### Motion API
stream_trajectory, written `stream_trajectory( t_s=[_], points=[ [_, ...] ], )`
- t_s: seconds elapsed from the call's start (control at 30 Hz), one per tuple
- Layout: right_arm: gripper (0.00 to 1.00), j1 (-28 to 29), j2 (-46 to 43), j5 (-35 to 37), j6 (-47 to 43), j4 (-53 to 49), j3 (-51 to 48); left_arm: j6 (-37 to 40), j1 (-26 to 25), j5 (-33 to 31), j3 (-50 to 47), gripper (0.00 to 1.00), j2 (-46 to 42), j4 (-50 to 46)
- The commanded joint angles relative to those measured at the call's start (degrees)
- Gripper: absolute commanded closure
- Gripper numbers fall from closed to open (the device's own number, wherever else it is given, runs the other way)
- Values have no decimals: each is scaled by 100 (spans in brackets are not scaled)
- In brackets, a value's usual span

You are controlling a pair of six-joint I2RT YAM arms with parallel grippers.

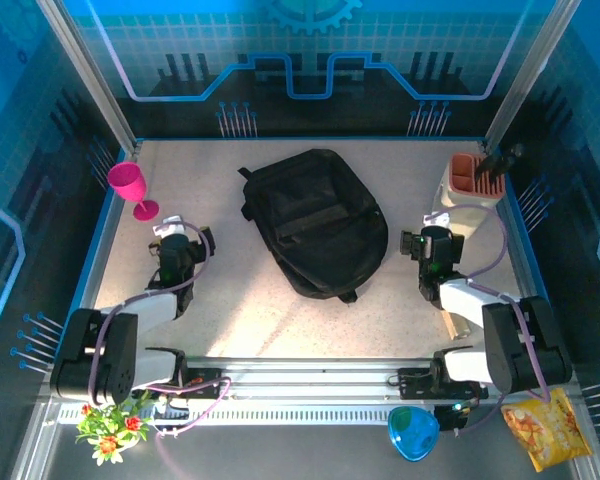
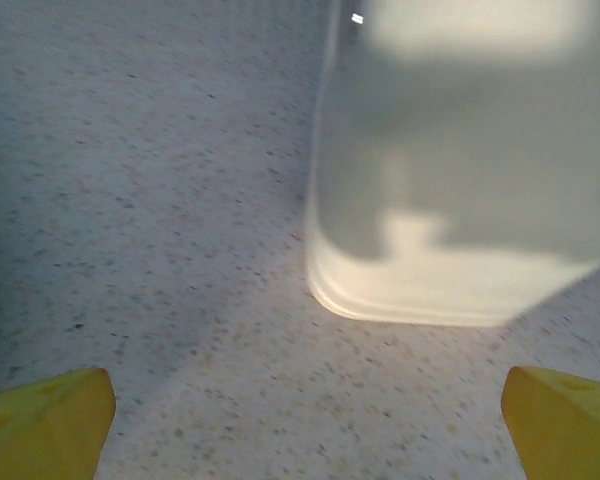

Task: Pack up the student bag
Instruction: Reset both arms

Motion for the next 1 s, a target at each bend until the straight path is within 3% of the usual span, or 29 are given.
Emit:
stream_trajectory(
  t_s=[0.0, 0.17, 0.47, 0.67, 0.97],
  points=[
    [0, -105, 185, -665, -487, 1563, -128, 459, 96, 773, -70, 1, 256, 1282],
    [0, -172, 655, -1105, -558, 2322, -235, 565, 186, 1326, -71, 1, 799, 1869],
    [0, -280, 1275, -1396, -512, 2967, -331, 615, 207, 1398, 56, 1, 1662, 2535],
    [0, -269, 1268, -1315, -483, 2529, -82, 564, 154, 1025, 320, 1, 1628, 1970],
    [0, -264, 1267, -1316, -487, 2522, -76, 700, 136, 1375, 444, 1, 1611, 1705]
  ],
)
